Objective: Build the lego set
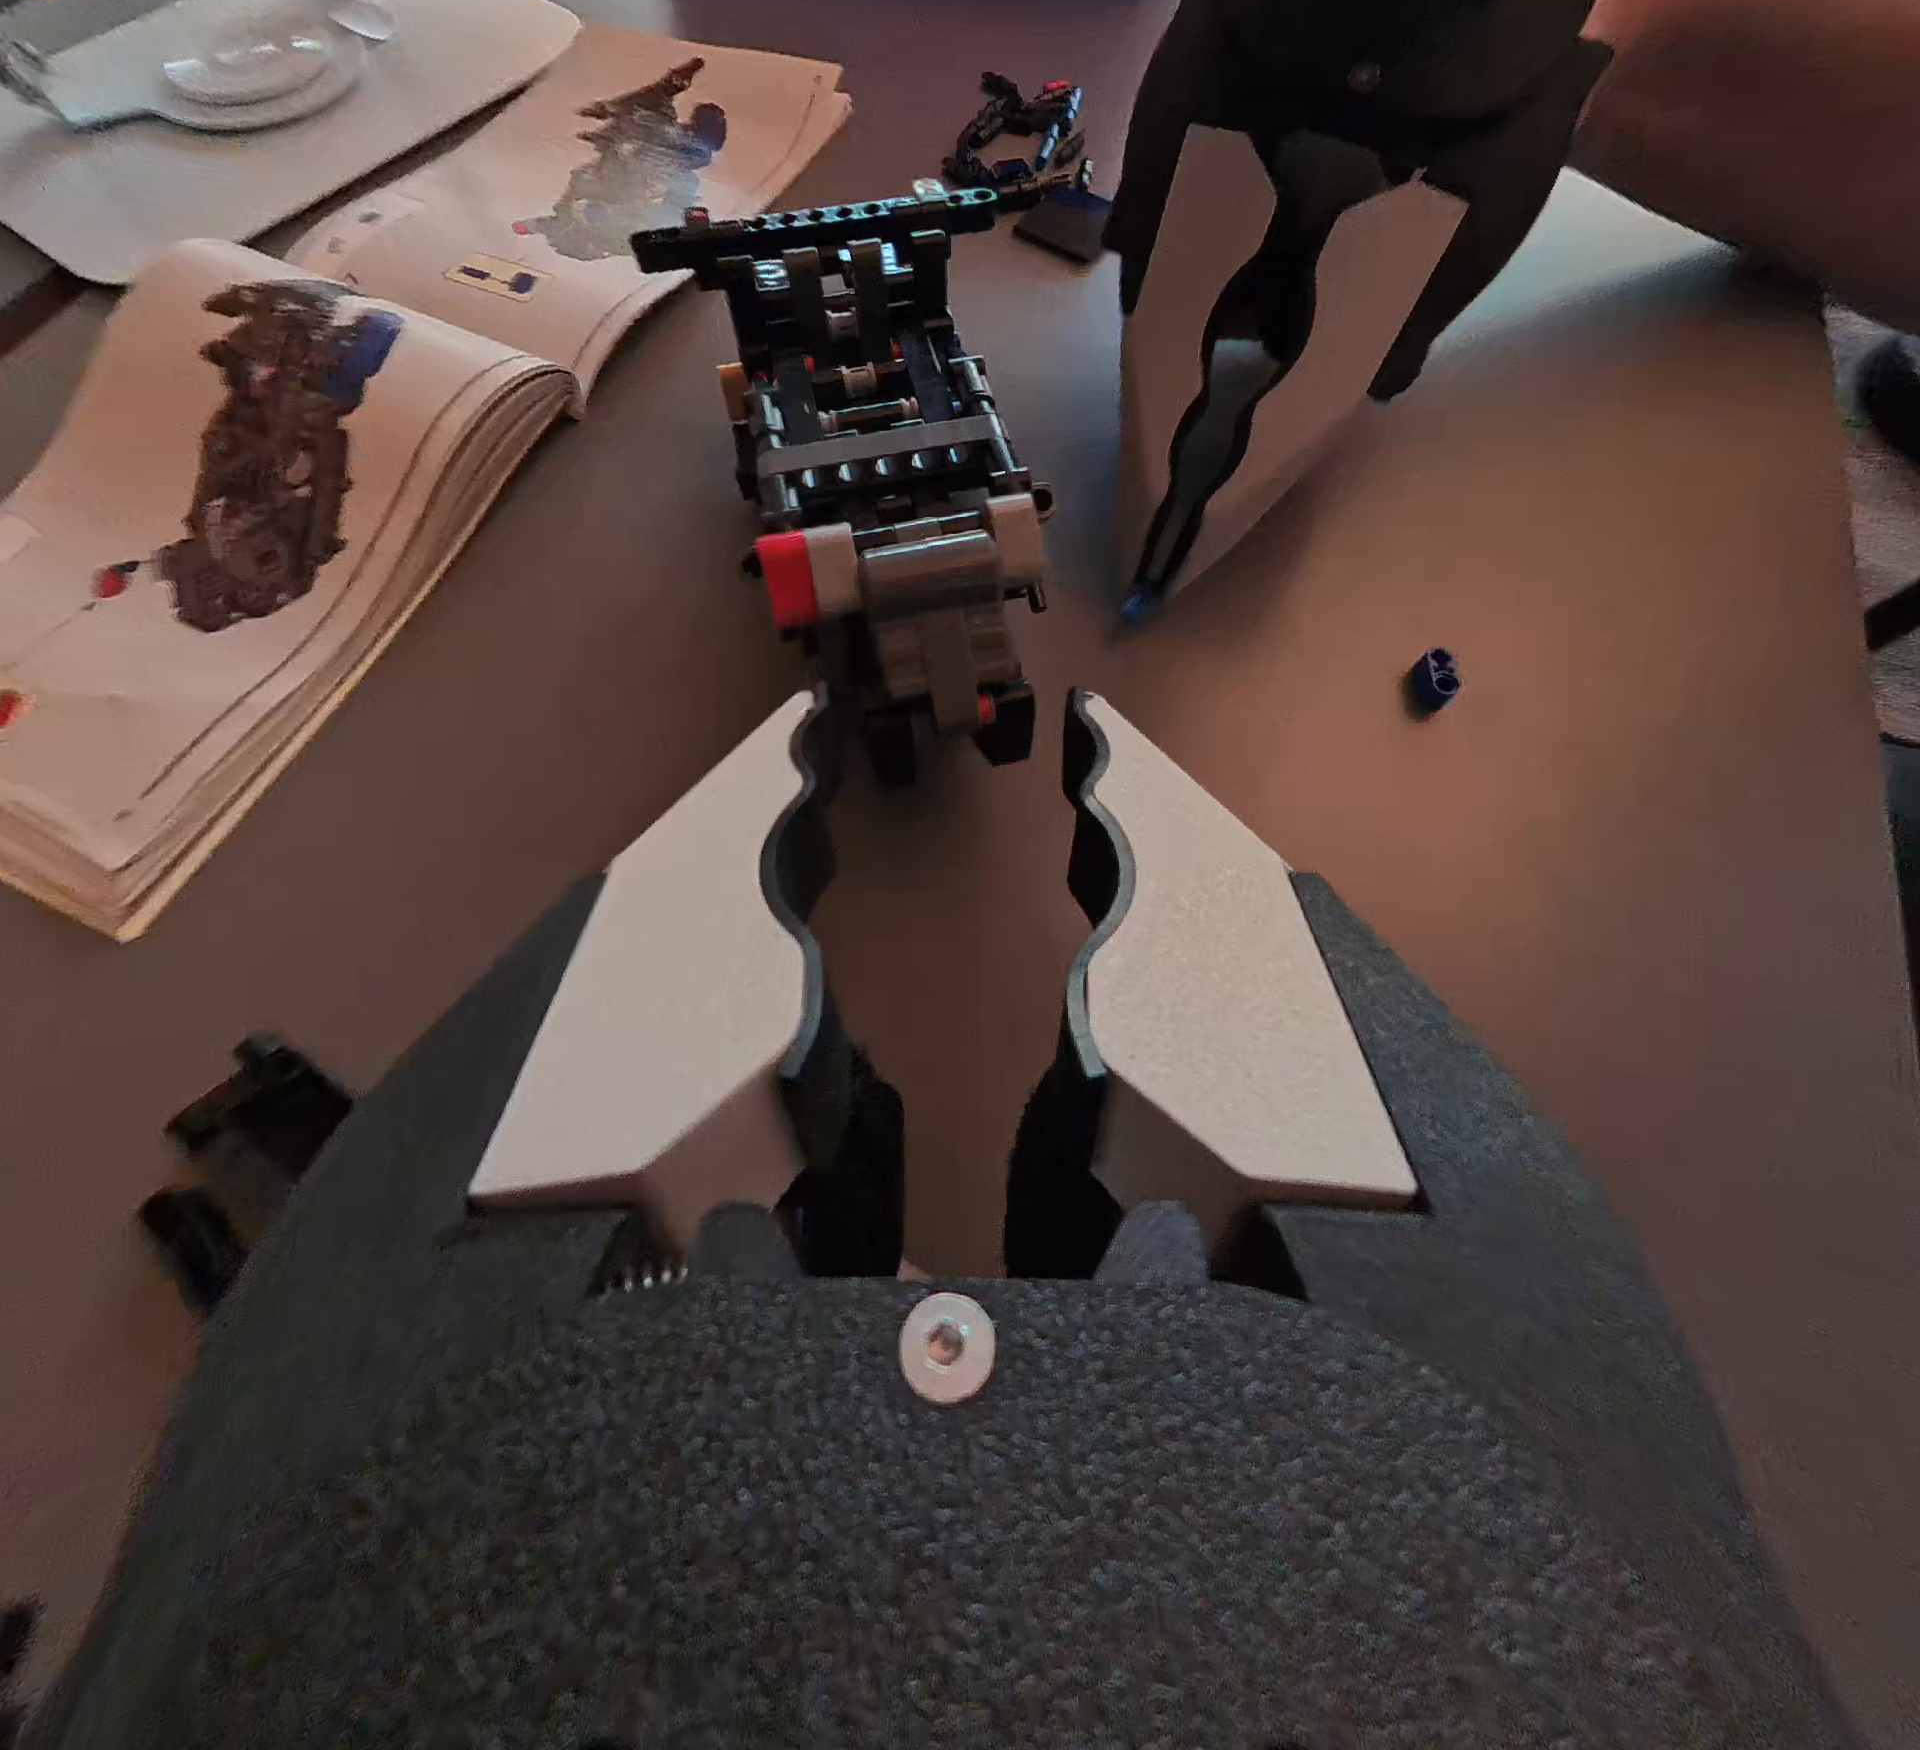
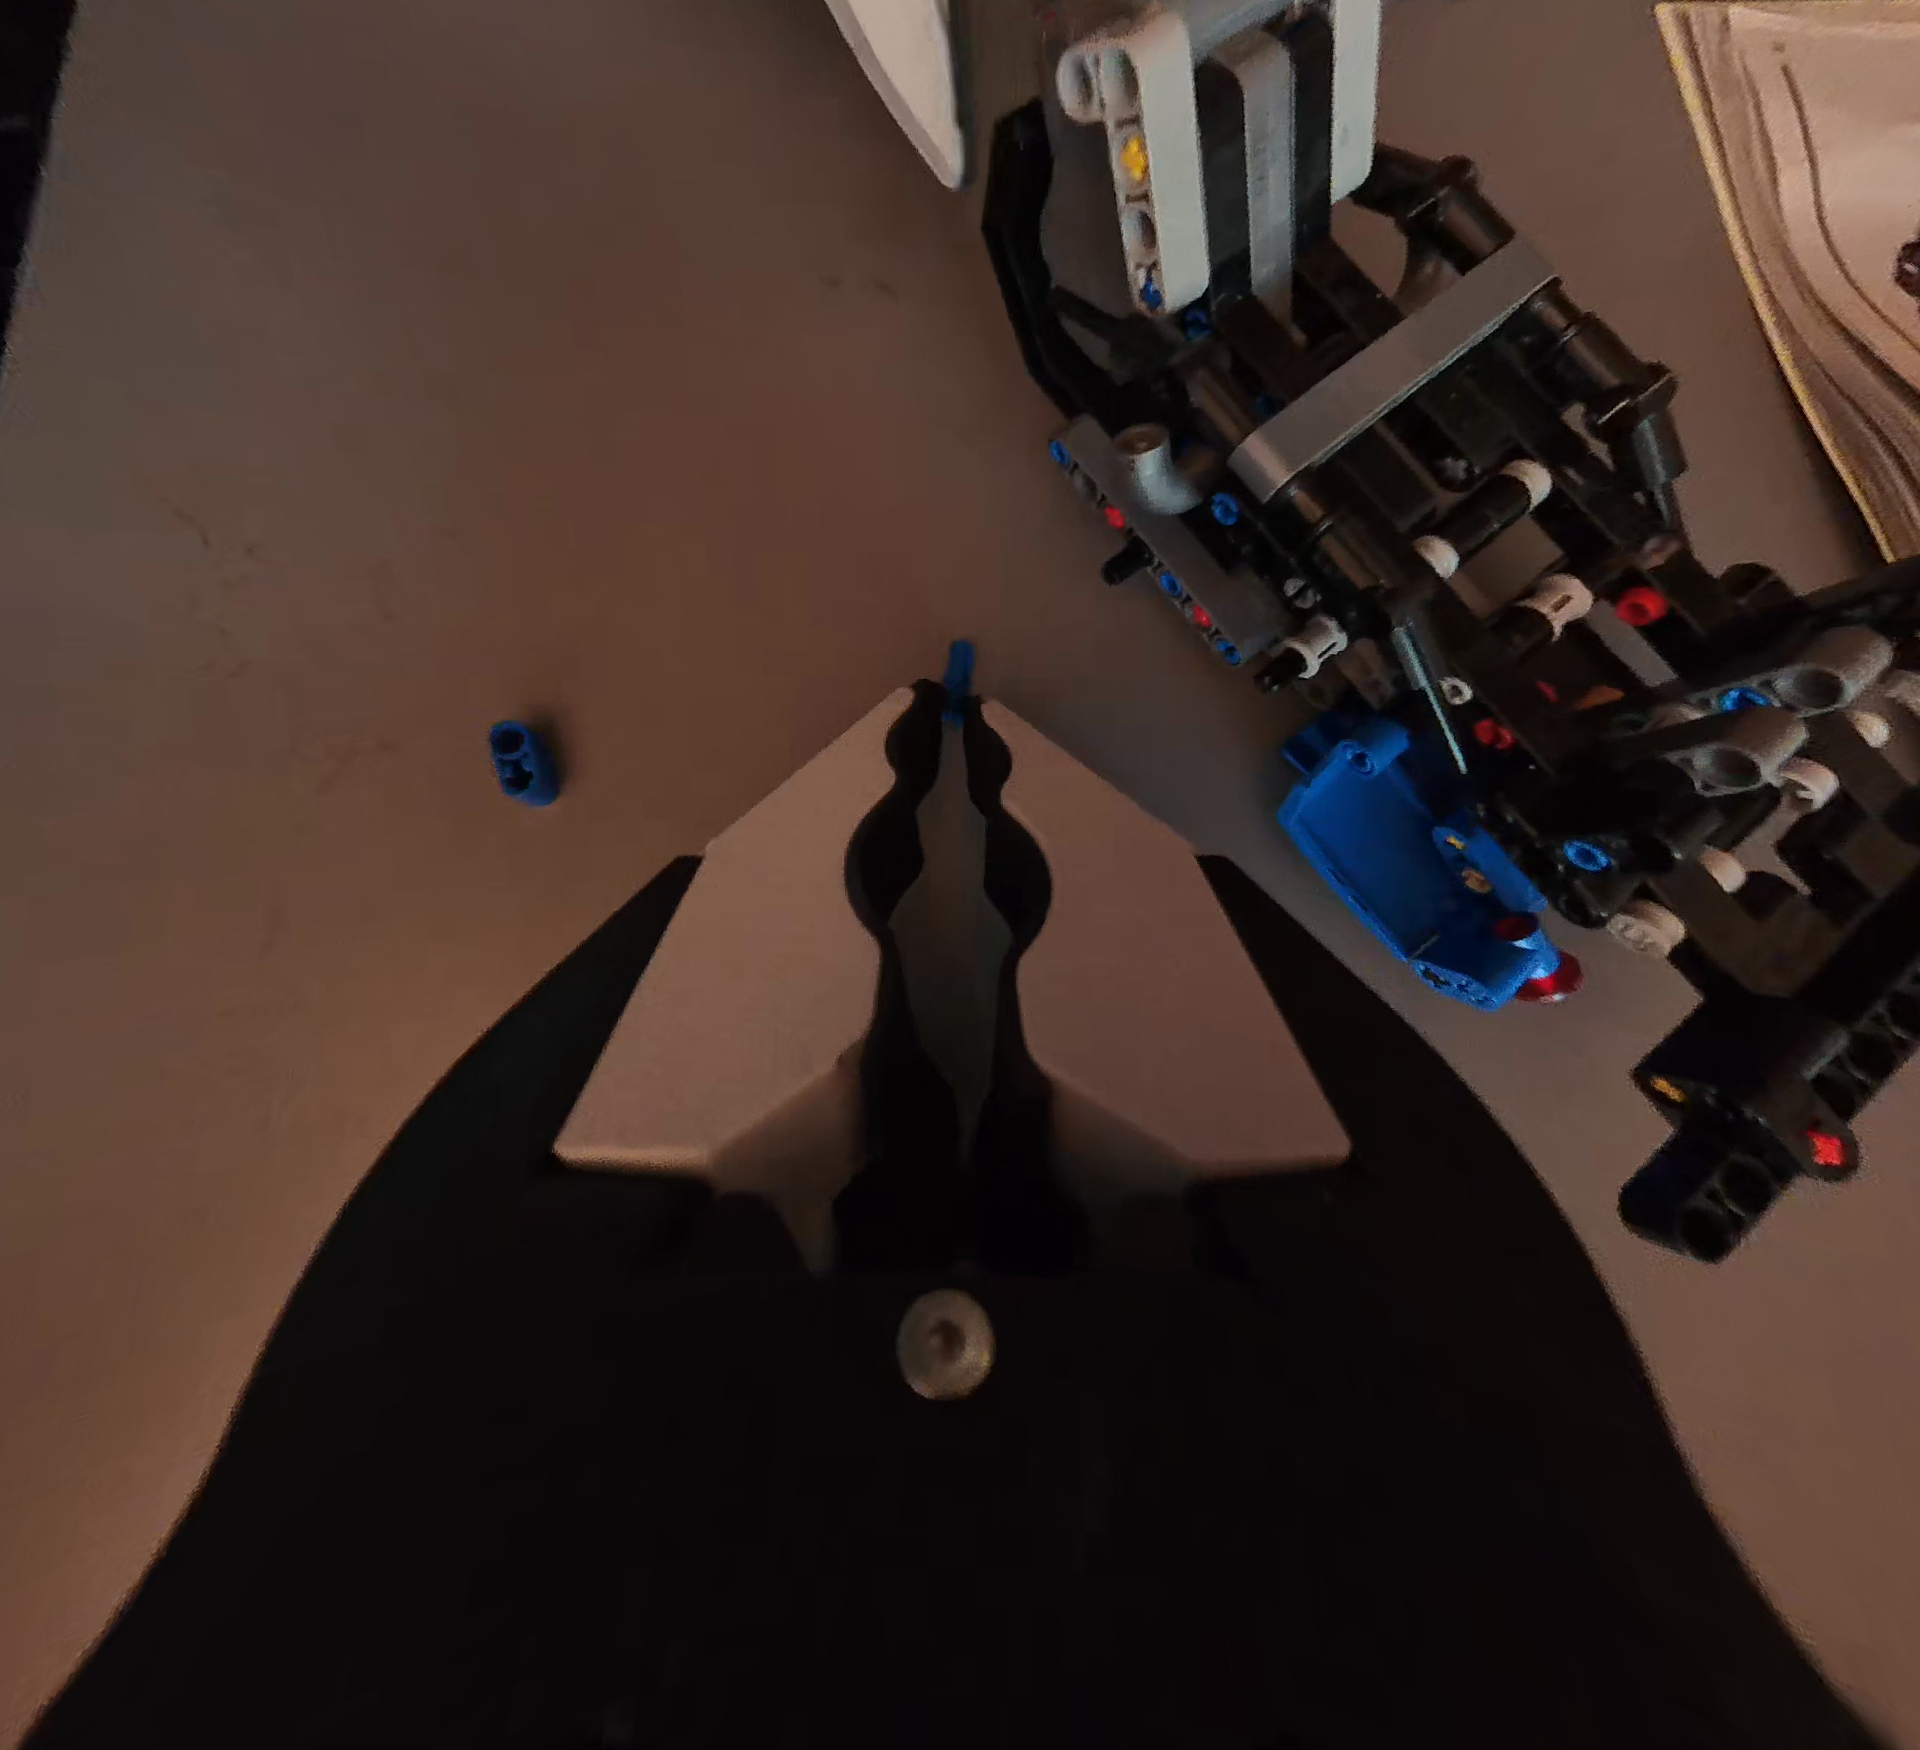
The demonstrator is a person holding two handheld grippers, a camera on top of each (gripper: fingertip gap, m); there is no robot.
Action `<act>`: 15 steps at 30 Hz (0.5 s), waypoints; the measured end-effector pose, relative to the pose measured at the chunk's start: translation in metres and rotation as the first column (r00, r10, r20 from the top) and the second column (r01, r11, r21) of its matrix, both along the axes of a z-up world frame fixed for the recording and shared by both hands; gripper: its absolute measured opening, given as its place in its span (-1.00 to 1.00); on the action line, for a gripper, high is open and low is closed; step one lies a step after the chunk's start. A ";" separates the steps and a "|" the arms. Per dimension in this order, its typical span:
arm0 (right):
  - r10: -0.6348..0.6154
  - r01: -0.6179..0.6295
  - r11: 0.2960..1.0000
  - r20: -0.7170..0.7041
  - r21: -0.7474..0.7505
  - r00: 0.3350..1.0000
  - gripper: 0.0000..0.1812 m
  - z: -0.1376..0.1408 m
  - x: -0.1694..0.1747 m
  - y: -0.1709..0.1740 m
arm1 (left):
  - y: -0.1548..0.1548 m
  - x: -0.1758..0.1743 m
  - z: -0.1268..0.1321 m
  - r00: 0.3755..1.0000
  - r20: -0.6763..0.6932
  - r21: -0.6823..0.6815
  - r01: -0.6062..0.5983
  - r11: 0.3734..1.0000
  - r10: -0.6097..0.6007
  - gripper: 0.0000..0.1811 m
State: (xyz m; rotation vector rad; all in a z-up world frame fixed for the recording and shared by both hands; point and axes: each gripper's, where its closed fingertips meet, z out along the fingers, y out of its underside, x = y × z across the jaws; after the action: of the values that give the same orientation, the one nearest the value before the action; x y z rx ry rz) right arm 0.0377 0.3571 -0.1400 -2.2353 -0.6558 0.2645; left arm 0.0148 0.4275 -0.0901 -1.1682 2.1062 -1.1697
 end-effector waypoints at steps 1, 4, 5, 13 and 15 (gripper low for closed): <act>-0.005 0.005 1.000 -0.017 0.019 1.000 -0.96 0.005 0.000 0.000 | 0.004 -0.004 0.004 1.000 0.015 0.022 -0.016 1.000 0.016 -0.53; -0.014 0.016 0.999 -0.043 0.049 0.999 -0.96 0.029 0.008 -0.007 | 0.013 -0.019 0.016 0.998 0.055 0.131 -0.027 0.991 0.020 -0.52; -0.034 0.037 0.996 -0.034 0.076 0.999 -0.96 0.042 0.019 -0.009 | 0.014 -0.022 0.020 0.998 0.066 0.160 -0.020 0.987 0.010 -0.52; -0.434 0.439 0.868 -0.074 0.233 0.898 -0.96 0.093 0.166 -0.022 | 0.000 0.006 0.077 0.968 0.232 0.227 0.039 0.973 -0.092 -0.60; -0.570 0.577 0.797 -0.093 0.178 0.816 -0.96 0.078 0.196 -0.033 | 0.015 0.026 0.082 0.964 0.264 0.258 -0.059 0.964 -0.012 -0.65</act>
State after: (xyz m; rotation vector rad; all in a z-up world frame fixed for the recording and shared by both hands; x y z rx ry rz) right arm 0.2341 0.3244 -0.0621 -2.1130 0.0435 -0.0718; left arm 0.0406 0.4429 -0.0083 -0.8622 1.9651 -0.9395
